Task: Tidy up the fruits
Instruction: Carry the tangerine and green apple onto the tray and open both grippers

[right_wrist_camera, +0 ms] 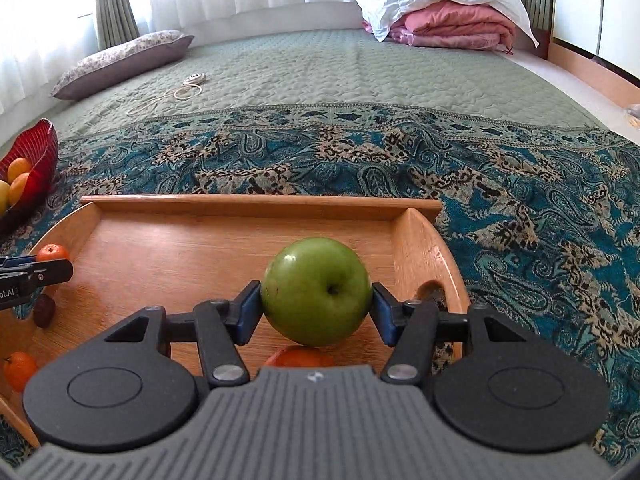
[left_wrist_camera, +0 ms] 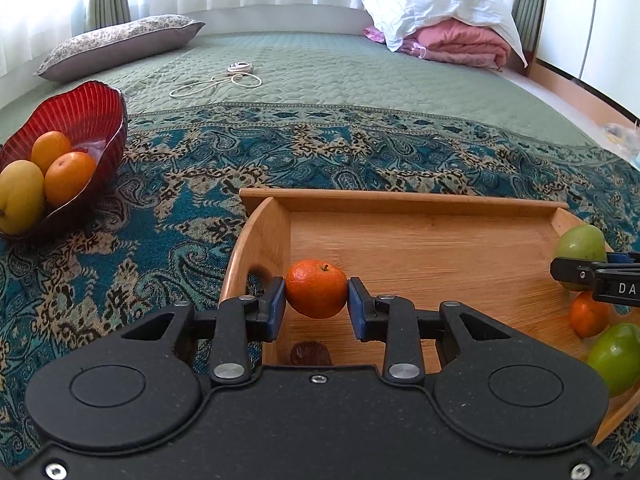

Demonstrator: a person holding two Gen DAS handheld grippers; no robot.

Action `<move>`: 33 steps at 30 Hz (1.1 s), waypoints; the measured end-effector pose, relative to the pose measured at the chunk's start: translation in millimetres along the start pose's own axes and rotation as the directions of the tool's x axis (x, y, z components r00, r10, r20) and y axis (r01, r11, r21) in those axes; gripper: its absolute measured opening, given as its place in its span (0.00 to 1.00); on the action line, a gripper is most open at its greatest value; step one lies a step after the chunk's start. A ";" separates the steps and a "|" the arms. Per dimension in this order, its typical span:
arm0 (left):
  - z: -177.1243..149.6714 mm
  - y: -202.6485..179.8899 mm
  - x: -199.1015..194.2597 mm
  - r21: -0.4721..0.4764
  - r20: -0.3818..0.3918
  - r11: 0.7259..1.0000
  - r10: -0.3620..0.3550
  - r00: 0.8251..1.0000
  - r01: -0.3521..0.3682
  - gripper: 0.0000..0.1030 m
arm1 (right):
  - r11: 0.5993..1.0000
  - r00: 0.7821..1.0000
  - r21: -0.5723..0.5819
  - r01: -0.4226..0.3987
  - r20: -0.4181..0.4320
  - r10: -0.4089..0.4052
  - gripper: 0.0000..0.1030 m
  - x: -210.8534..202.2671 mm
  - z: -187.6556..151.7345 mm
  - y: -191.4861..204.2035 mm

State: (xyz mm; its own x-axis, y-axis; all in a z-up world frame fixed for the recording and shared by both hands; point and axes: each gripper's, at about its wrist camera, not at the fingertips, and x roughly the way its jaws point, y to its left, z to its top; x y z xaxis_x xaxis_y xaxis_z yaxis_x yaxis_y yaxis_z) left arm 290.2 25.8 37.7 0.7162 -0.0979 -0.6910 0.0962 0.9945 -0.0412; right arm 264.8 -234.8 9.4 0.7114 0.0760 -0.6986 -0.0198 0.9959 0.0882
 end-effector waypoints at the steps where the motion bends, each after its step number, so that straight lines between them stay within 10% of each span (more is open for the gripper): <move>1: -0.6 -0.8 0.5 0.004 -0.001 1.000 0.002 1.000 -0.002 0.30 | 1.000 1.000 0.005 -0.002 -0.004 0.002 0.58 1.0 -0.1 -0.7; 33: -6.9 -5.0 4.5 0.033 -0.017 0.999 0.000 1.000 0.001 0.31 | 1.000 1.000 0.024 -0.017 0.022 0.017 0.68 -5.1 -6.0 -2.2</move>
State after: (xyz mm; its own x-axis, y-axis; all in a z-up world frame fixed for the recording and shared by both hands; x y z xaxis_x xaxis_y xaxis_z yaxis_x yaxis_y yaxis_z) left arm 288.1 20.6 29.8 0.7041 -0.0976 -0.7034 0.1196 0.9927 -0.0180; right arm 257.0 -237.2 8.5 0.7265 0.0914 -0.6811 -0.0149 0.9930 0.1174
